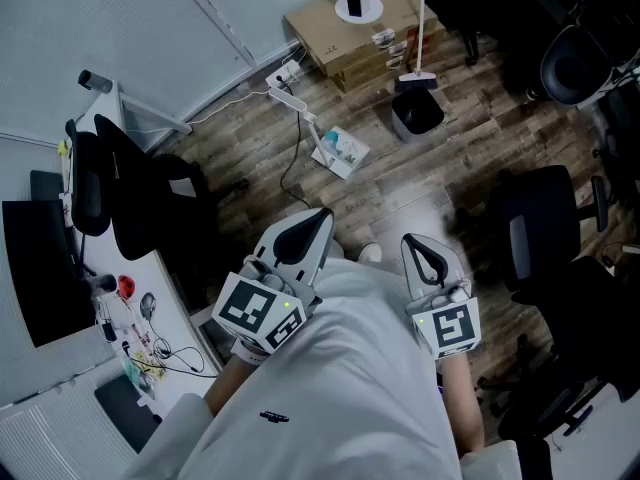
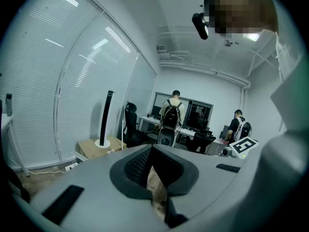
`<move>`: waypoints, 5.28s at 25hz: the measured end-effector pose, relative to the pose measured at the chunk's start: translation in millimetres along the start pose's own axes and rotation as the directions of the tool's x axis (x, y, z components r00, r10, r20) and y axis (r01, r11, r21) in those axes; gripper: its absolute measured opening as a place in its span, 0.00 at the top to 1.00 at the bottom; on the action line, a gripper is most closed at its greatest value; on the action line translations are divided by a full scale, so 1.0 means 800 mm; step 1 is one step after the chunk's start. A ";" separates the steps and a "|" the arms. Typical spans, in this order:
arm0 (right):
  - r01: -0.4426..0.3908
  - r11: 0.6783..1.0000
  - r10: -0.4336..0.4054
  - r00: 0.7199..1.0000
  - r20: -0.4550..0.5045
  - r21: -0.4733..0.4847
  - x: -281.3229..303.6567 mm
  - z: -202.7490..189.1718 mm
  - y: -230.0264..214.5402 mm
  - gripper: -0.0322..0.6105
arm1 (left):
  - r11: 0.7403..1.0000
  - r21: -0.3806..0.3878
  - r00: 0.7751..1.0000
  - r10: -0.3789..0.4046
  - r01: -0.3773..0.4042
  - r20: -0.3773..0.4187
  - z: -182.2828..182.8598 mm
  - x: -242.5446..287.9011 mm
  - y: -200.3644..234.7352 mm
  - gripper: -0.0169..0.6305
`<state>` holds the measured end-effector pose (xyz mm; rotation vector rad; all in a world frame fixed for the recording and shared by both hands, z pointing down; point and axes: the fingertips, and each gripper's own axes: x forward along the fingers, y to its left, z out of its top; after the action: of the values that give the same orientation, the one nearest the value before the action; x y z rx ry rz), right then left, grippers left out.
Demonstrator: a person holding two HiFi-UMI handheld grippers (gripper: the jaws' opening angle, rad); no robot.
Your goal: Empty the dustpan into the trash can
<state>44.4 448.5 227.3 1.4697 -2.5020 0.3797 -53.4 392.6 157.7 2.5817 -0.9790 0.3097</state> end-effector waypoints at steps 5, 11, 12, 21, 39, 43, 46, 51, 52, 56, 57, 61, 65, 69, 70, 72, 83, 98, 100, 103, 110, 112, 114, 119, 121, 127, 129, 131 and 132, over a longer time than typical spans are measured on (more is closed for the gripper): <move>-0.036 0.999 0.036 0.999 0.022 -0.015 0.006 0.004 0.001 0.96 | 0.999 0.035 0.999 0.032 -0.032 -0.017 -0.006 0.001 -0.001 0.96; -0.044 0.999 0.045 0.999 0.026 -0.016 0.015 0.002 -0.003 0.96 | 0.996 0.016 0.995 0.091 -0.090 -0.029 -0.013 -0.007 0.010 0.96; -0.051 0.999 0.052 0.998 0.032 -0.012 0.018 0.004 -0.001 0.96 | 0.995 0.011 0.995 0.099 -0.099 -0.034 -0.014 -0.009 0.014 0.96; -0.095 0.995 0.094 0.996 0.009 0.043 0.064 0.011 -0.014 0.96 | 0.984 -0.030 0.984 0.174 -0.175 -0.043 -0.001 -0.012 0.069 0.96; -0.074 0.997 0.077 0.991 -0.106 0.028 0.257 0.070 -0.028 0.95 | 0.991 -0.011 0.990 0.129 -0.130 -0.064 0.062 0.054 0.269 0.96; -0.071 0.997 0.072 0.992 -0.100 0.018 0.303 0.097 -0.023 0.95 | 0.994 -0.013 0.993 0.105 -0.105 -0.046 0.088 0.060 0.320 0.96; -0.059 0.998 0.059 0.993 -0.106 0.008 0.335 0.112 -0.017 0.95 | 0.997 0.006 0.996 0.078 -0.078 -0.048 0.099 0.063 0.352 0.96; -0.047 0.999 0.048 0.991 -0.122 0.010 0.368 0.119 -0.010 0.95 | 0.994 0.069 0.994 0.089 -0.084 -0.063 0.104 0.070 0.394 0.96; -0.046 0.999 0.047 0.991 -0.123 0.012 0.371 0.120 -0.011 0.95 | 0.995 0.074 0.995 0.075 -0.070 -0.071 0.105 0.074 0.397 0.96; -0.055 0.998 0.057 0.990 -0.128 0.017 0.385 0.124 -0.018 0.95 | 0.995 0.096 0.995 0.023 -0.014 -0.099 0.111 0.096 0.398 0.96; -0.059 0.998 0.062 0.990 -0.125 0.026 0.388 0.125 -0.022 0.95 | 0.995 0.104 0.995 0.018 -0.007 -0.101 0.115 0.101 0.396 0.96; -0.080 0.996 0.085 0.989 -0.122 0.049 0.399 0.129 -0.039 0.95 | 0.994 0.108 0.995 0.025 -0.015 -0.100 0.129 0.119 0.392 0.96; -0.125 0.991 0.129 0.987 -0.093 0.040 0.412 0.147 -0.054 0.95 | 0.996 0.087 0.994 0.038 -0.029 -0.103 0.138 0.136 0.385 0.96; -0.149 0.988 0.151 0.987 -0.064 0.026 0.423 0.158 -0.071 0.95 | 0.993 0.114 0.989 0.035 -0.018 -0.146 0.133 0.155 0.381 0.96; -0.156 0.987 0.157 0.986 -0.063 0.022 0.426 0.158 -0.073 0.95 | 0.992 0.122 0.986 0.036 -0.016 -0.162 0.129 0.159 0.383 0.96; -0.168 0.986 0.169 0.983 -0.068 0.025 0.433 0.155 -0.076 0.95 | 0.988 0.152 0.978 0.041 -0.009 -0.203 0.117 0.168 0.390 0.96; -0.199 0.979 0.203 0.973 -0.106 0.050 0.488 0.107 -0.088 0.86 | 0.915 0.318 0.865 -0.059 0.246 -0.498 0.026 0.215 0.414 0.77; -0.407 0.913 0.396 0.879 -0.267 0.013 0.521 -0.024 -0.080 0.57 | 0.721 0.404 0.670 -0.113 0.563 -0.733 -0.085 0.248 0.424 0.64; -0.417 0.909 0.396 0.873 -0.285 -0.014 0.522 -0.040 -0.078 0.57 | 0.687 0.410 0.642 -0.107 0.600 -0.759 -0.099 0.254 0.425 0.64; -0.428 0.904 0.403 0.867 -0.293 -0.022 0.521 -0.059 -0.075 0.57 | 0.655 0.410 0.612 -0.103 0.635 -0.784 -0.116 0.263 0.426 0.61; -0.386 0.922 0.365 0.896 -0.252 -0.038 0.531 -0.082 -0.070 0.55 | 0.494 0.441 0.531 -0.050 0.749 -0.846 -0.154 0.267 0.440 0.60; -0.375 0.926 0.353 0.898 -0.261 -0.038 0.535 -0.093 -0.063 0.54 | 0.437 0.459 0.532 -0.054 0.773 -0.845 -0.162 0.267 0.441 0.59; -0.374 0.927 0.349 0.896 -0.274 -0.042 0.536 -0.105 -0.056 0.52 | 0.386 0.468 0.525 -0.052 0.795 -0.850 -0.171 0.267 0.442 0.59; -0.372 0.928 0.363 0.901 -0.238 0.010 0.542 -0.125 -0.057 0.52 | 0.305 0.435 0.466 -0.033 0.847 -0.884 -0.200 0.272 0.448 0.58; -0.360 0.933 0.355 0.900 -0.252 0.030 0.544 -0.137 -0.058 0.52 | 0.280 0.426 0.450 -0.023 0.860 -0.893 -0.210 0.275 0.454 0.58; -0.337 0.941 0.333 0.899 -0.285 0.037 0.554 -0.173 -0.045 0.52 | 0.221 0.386 0.401 -0.022 0.895 -0.916 -0.234 0.273 0.456 0.70; -0.322 0.946 0.317 0.905 -0.282 0.030 0.560 -0.181 -0.046 0.51 | 0.169 0.422 0.428 -0.001 0.891 -0.904 -0.238 0.278 0.454 0.74; -0.321 0.947 0.313 0.905 -0.288 0.019 0.564 -0.193 -0.043 0.51 | 0.143 0.445 0.449 -0.001 0.884 -0.893 -0.240 0.282 0.447 0.75; -0.325 0.946 0.314 0.902 -0.295 0.013 0.566 -0.200 -0.041 0.51 | 0.133 0.447 0.451 -0.005 0.885 -0.892 -0.240 0.282 0.444 0.75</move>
<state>-134.7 113.4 523.0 0.9037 -2.4832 0.5584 -140.7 90.0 496.5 2.8148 0.8331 2.0644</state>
